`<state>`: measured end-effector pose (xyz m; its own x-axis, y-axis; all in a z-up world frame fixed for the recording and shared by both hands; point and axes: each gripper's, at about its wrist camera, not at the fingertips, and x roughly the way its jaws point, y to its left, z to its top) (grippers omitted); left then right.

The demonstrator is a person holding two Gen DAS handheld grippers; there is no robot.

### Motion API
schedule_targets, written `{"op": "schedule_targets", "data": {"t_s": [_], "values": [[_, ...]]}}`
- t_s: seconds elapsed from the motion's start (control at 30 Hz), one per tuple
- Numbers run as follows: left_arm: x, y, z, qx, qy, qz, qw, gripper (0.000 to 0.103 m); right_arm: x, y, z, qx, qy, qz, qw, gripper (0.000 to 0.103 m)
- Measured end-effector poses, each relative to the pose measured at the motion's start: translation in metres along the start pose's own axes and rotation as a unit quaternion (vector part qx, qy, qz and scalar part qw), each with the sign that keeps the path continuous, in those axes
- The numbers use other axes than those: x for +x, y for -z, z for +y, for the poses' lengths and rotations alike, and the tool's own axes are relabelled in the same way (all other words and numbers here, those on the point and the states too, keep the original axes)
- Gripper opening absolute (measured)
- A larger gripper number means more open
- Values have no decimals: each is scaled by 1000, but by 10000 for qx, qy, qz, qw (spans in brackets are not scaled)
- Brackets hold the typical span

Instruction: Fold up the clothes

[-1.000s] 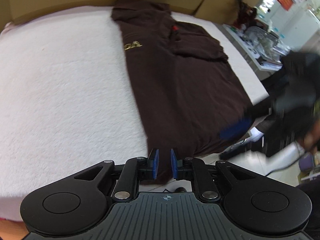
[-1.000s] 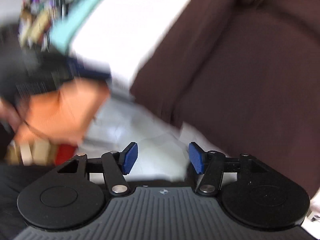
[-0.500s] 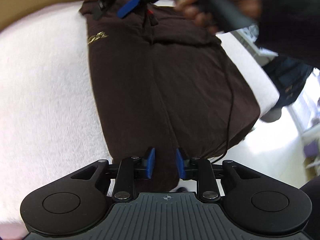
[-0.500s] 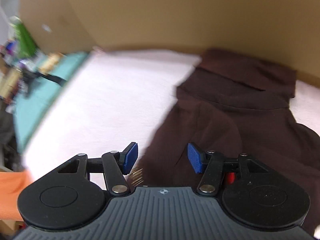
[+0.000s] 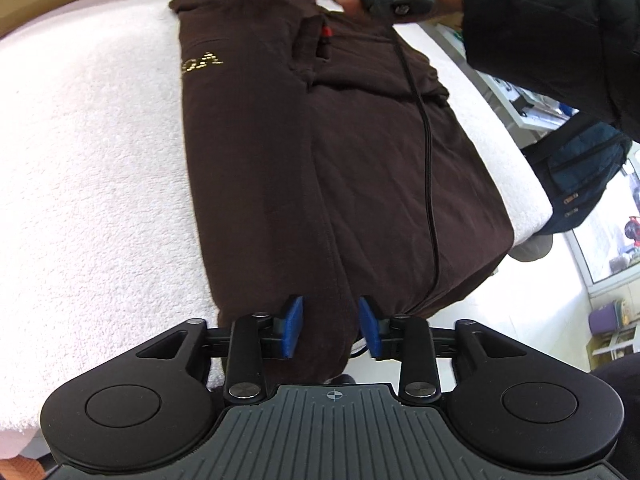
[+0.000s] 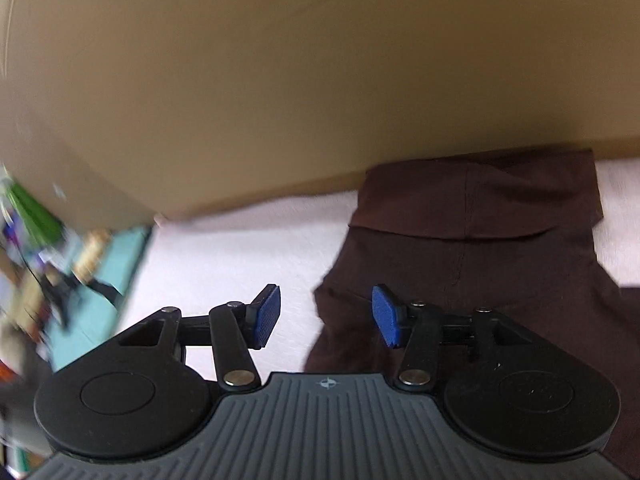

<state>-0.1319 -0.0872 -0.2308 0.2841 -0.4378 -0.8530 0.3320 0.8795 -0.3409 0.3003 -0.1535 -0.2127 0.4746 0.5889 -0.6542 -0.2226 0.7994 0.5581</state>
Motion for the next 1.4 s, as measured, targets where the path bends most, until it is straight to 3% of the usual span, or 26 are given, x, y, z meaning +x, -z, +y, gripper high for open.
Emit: {"op": "schedule_targets", "data": {"t_s": [0.1, 0.17, 0.23, 0.37, 0.53, 0.6, 0.67, 0.73, 0.97, 1.07, 1.13, 1.23, 1.3, 1.4], "values": [[-1, 1, -3, 99, -53, 11, 9999, 53, 5, 7, 12, -408, -431, 563, 9966, 59], [-1, 2, -3, 51, -48, 1, 10000, 53, 20, 19, 23, -872, -580, 1124, 9881, 61], [2, 1, -4, -22, -28, -11, 10000, 53, 38, 33, 34, -1495, -51, 1376, 9791, 61], [2, 1, -4, -112, -21, -23, 9999, 53, 61, 23, 38, -1884, 545, 782, 9775, 56], [3, -1, -7, -61, 39, 55, 10000, 61, 85, -9, 43, -1978, 810, 366, 9762, 60], [4, -2, -8, -22, 139, 74, 9999, 72, 75, -21, 38, -1662, 685, 211, 9835, 61], [6, -2, -10, 60, 192, 100, 9997, 77, 57, -24, 33, -1251, 424, 75, 9912, 66], [6, -3, -11, 167, 204, 145, 9995, 80, 33, -15, 30, -1041, 487, 13, 9934, 66], [8, -9, -13, 306, 361, 273, 9985, 87, -37, 68, 4, -362, -33, 244, 9990, 78], [5, -15, -11, 198, 323, 253, 9990, 89, -41, 87, -20, -7, 254, 292, 9992, 77], [-3, -22, -10, 91, 130, 146, 9998, 89, -52, 90, -43, 626, 207, 20, 9978, 70], [-15, -40, -6, -196, -62, -204, 9996, 93, -88, 92, -59, 1273, 397, -623, 9891, 75], [-23, -53, -3, -402, -179, -458, 9980, 100, -113, 99, -66, 1540, 165, -897, 9839, 78], [-34, -73, 1, -708, -356, -836, 9933, 101, -124, 117, -70, 1838, -302, -660, 9803, 82]]}}
